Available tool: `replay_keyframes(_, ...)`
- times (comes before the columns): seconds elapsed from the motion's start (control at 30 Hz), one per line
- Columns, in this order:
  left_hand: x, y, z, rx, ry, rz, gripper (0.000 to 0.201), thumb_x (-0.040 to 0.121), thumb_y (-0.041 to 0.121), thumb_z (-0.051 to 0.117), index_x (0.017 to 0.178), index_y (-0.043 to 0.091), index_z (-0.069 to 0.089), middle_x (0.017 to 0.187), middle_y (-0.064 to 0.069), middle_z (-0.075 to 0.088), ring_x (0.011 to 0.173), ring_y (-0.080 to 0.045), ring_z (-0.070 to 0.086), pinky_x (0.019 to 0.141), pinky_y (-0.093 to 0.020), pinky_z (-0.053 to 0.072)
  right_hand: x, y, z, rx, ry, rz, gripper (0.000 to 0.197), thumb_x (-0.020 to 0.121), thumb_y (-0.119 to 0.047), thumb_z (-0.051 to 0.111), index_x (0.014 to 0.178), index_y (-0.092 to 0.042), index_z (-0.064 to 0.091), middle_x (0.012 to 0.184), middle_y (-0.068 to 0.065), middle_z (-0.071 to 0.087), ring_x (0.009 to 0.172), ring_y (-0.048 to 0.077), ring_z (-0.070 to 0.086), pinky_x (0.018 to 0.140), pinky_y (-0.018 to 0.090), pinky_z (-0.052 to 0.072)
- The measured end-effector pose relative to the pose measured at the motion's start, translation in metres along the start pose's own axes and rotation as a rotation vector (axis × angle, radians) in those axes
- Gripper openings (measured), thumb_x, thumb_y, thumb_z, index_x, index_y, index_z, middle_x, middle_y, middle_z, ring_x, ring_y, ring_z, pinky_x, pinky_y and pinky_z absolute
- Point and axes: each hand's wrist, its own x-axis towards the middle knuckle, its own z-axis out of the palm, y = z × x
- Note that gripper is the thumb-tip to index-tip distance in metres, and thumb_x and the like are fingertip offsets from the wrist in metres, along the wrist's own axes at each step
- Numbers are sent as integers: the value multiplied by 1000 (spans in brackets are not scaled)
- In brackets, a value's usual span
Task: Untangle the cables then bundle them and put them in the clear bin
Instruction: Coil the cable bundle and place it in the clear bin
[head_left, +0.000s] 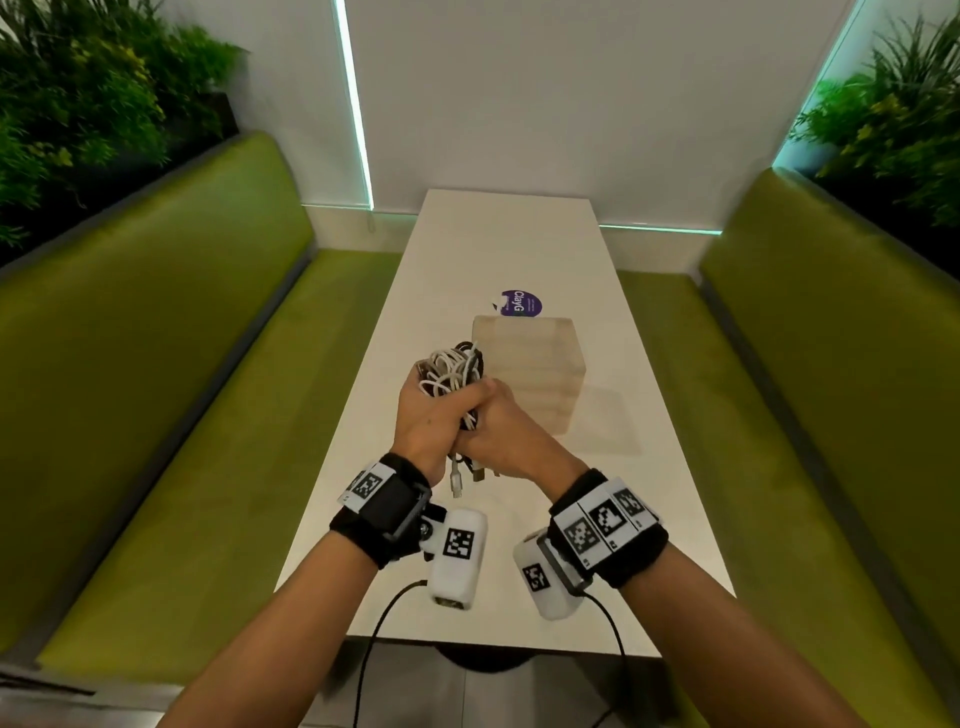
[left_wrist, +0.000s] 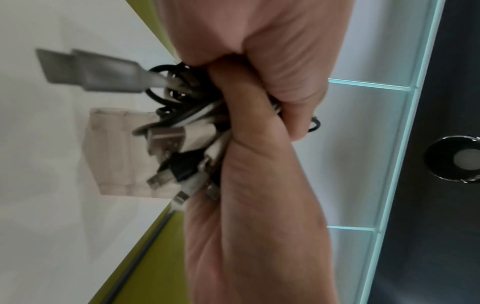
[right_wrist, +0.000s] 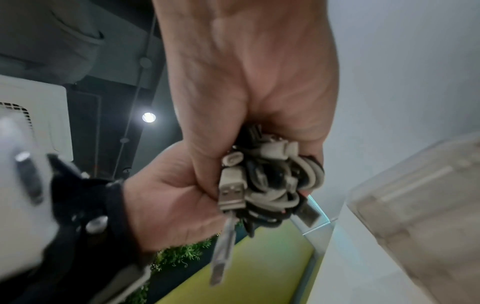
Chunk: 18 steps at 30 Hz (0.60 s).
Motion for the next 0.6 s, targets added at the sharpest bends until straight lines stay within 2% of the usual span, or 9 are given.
replay_keyframes(0.03, 4, 0, 0, 23, 11, 18, 37, 70, -1, 77, 101, 3, 58, 97, -23, 68, 89, -33, 69, 80, -45, 58, 0, -1, -4, -25, 12, 39, 68, 75, -34, 68, 136, -22, 40, 129, 10, 40, 120, 25, 46, 99, 37, 47)
replay_keyframes(0.1, 14, 2, -4, 97, 44, 53, 32, 73, -8, 72, 94, 9, 55, 84, -12, 66, 74, -20, 67, 67, -32, 58, 1, 2, -19, -104, -100, 151, 79, 77, -40, 73, 140, -15, 34, 135, 7, 33, 120, 20, 45, 98, 29, 44)
replay_keyframes(0.17, 28, 3, -18, 169, 106, 62, 31, 74, -6, 71, 93, 11, 53, 81, -6, 63, 70, -17, 64, 60, -27, 53, 2, 11, -39, -115, -236, 231, 85, 75, -48, 74, 142, -13, 36, 139, -1, 38, 123, 17, 44, 99, 27, 38)
replay_keyframes(0.2, 36, 2, -27, 205, 141, 59, 31, 74, -5, 72, 93, 11, 53, 82, -6, 63, 72, -19, 63, 60, -26, 51, 5, 15, -47, -87, -251, 249, 80, 77, -46, 74, 141, -14, 39, 137, -2, 42, 123, 16, 43, 98, 25, 35)
replay_keyframes(0.27, 51, -1, -42, 285, 176, 42, 31, 73, -4, 72, 90, 13, 52, 81, -4, 61, 73, -19, 60, 61, -25, 49, 25, 24, -57, -60, -67, 235, 75, 79, -42, 73, 141, -15, 40, 145, 2, 41, 129, 18, 42, 102, 28, 34)
replay_keyframes(0.33, 62, -7, -51, 346, 176, 15, 31, 72, -3, 72, 87, 15, 51, 80, -4, 60, 72, -19, 59, 62, -27, 49, 57, 36, -53, -153, 128, 215, 74, 84, -43, 67, 145, -17, 34, 151, 8, 33, 134, 24, 38, 107, 33, 31)
replay_keyframes(0.4, 68, -12, -54, 376, 156, -5, 32, 70, -1, 73, 90, 13, 53, 83, -6, 62, 74, -21, 61, 69, -34, 54, 82, 43, -42, -288, 141, 229, 73, 89, -49, 57, 149, -24, 24, 156, 10, 22, 134, 30, 38, 107, 41, 35)
replay_keyframes(0.47, 72, -17, -55, 389, 139, -19, 33, 70, 2, 75, 94, 10, 54, 86, -8, 64, 77, -22, 62, 73, -38, 55, 95, 53, -27, -392, 128, 273, 71, 90, -56, 50, 148, -26, 24, 157, 9, 14, 129, 33, 45, 99, 42, 41)
replay_keyframes(0.6, 79, -21, -57, 423, 77, -26, 33, 72, 4, 76, 95, 11, 53, 87, -7, 64, 76, -19, 62, 67, -27, 49, 84, 64, -3, -467, 273, 179, 53, 90, -52, 52, 131, -20, 44, 139, 8, 38, 102, 34, 60, 79, 40, 50)
